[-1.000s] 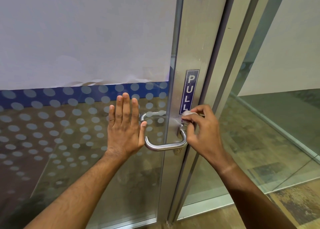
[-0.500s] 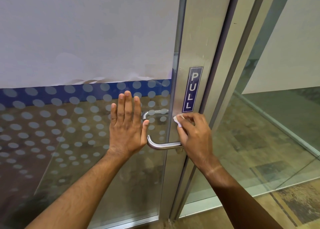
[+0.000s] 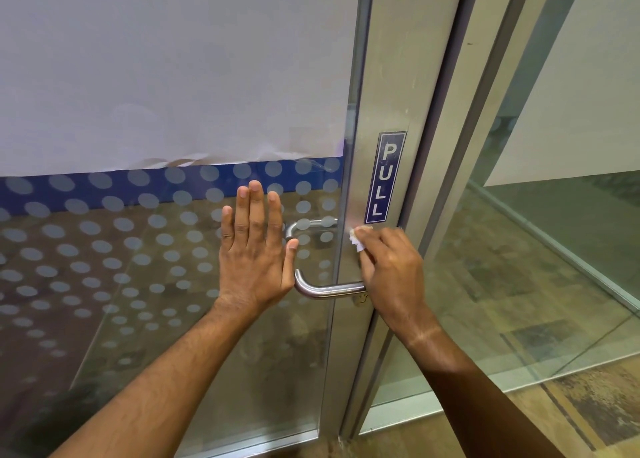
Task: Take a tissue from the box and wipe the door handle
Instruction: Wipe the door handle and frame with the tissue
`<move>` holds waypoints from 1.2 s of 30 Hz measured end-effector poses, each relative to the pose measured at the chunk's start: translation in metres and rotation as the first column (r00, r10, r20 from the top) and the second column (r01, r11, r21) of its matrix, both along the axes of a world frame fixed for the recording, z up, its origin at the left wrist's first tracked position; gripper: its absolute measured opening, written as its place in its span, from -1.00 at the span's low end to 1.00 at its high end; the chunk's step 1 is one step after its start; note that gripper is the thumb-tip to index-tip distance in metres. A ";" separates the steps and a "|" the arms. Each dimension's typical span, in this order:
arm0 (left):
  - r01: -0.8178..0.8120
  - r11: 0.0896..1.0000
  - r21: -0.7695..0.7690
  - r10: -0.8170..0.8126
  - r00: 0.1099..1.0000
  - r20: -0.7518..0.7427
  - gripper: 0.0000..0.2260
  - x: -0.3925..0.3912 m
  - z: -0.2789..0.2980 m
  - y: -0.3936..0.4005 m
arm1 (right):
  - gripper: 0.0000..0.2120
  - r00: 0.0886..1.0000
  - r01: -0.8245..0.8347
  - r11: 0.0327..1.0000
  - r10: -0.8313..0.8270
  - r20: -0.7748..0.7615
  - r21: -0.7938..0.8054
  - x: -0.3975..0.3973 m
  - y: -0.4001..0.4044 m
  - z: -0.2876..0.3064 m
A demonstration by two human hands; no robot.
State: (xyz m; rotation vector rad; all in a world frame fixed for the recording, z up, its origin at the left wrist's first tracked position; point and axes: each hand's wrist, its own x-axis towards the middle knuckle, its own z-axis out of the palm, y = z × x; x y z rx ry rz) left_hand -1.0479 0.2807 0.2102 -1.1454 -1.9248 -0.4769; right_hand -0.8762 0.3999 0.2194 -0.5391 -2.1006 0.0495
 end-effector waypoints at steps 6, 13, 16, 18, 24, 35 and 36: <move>0.006 1.000 0.000 -0.006 1.000 0.001 -0.13 0.000 0.000 0.000 | -0.80 0.996 0.036 0.993 -0.026 -0.088 0.115 -0.010 -0.002 0.010; 0.000 1.000 -0.012 0.000 1.000 0.014 -0.14 0.001 0.001 0.000 | -0.73 0.999 0.034 0.994 -0.034 -0.004 0.107 -0.002 -0.001 0.004; 0.007 1.000 -0.010 -0.007 1.000 0.024 -0.15 0.000 0.001 0.000 | -0.72 0.999 0.016 0.993 -0.012 -0.030 0.116 -0.011 -0.005 0.010; 0.009 1.000 -0.010 -0.008 1.000 0.022 -0.16 0.001 0.000 0.000 | -0.72 0.998 -0.033 0.992 0.027 0.055 0.121 -0.011 -0.009 0.004; 0.004 1.000 -0.009 -0.004 1.000 0.023 -0.16 -0.001 -0.001 0.001 | -0.77 0.990 0.088 0.992 -0.097 -0.101 -0.092 0.010 0.014 0.002; 0.008 1.000 -0.001 -0.007 1.000 0.019 -0.16 -0.001 -0.002 0.002 | -0.75 0.995 -0.005 0.999 -0.001 -0.101 -0.054 0.000 -0.001 0.007; 0.009 1.000 -0.002 -0.009 1.000 0.019 -0.16 -0.001 -0.002 0.002 | -0.75 0.994 0.000 0.998 -0.006 -0.113 -0.056 0.000 0.000 0.013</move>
